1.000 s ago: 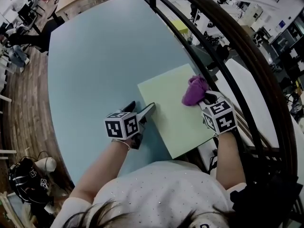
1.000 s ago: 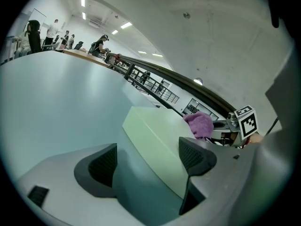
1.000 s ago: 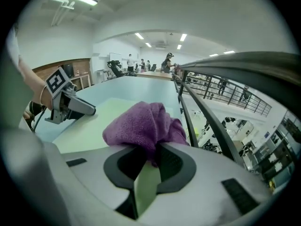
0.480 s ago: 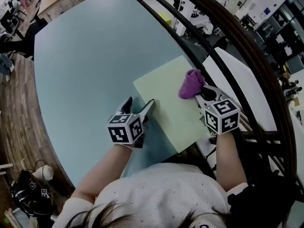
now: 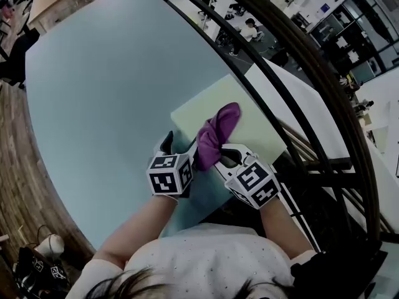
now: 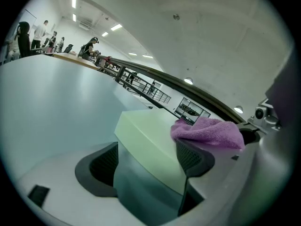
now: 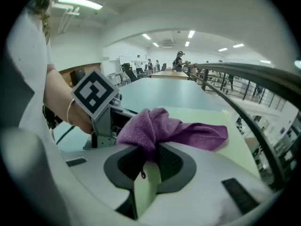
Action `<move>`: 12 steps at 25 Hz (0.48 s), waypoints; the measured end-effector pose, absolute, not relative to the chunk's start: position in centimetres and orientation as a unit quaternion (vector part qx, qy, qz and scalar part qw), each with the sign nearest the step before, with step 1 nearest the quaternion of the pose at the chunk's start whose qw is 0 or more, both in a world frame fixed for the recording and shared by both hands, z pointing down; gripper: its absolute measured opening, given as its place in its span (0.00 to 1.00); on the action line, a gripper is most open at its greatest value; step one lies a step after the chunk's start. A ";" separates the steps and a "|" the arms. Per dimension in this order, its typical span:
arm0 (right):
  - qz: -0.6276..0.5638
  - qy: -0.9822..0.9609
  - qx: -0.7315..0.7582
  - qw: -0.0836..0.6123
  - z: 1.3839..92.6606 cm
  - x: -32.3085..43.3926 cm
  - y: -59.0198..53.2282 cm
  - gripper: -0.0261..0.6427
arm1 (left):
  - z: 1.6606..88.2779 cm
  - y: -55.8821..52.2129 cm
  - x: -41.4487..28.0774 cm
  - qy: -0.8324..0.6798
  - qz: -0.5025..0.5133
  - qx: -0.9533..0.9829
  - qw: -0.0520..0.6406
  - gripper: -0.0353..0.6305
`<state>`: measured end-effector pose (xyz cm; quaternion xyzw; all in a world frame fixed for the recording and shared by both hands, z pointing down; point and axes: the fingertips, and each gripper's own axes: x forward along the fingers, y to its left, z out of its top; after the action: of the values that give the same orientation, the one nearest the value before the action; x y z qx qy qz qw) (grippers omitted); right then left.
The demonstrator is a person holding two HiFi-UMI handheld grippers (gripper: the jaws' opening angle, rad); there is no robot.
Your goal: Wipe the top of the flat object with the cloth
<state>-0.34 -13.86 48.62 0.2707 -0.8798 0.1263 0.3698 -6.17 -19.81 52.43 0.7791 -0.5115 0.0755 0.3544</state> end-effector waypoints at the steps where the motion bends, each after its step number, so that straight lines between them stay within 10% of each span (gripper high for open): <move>1: 0.151 -0.880 0.267 0.363 48.6 -0.2 -13.5 0.12 | 52.3 -19.9 -6.0 -0.512 0.075 0.780 0.352 0.62; 12: 0.174 -0.846 0.302 0.404 50.4 0.8 -14.4 0.11 | 52.6 -21.6 -7.7 -0.507 0.084 0.790 0.333 0.62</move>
<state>0.77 -14.36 50.39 0.3020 -0.8456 0.1740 0.4045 -7.73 -21.61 52.56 0.7904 -0.5070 0.0838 0.3335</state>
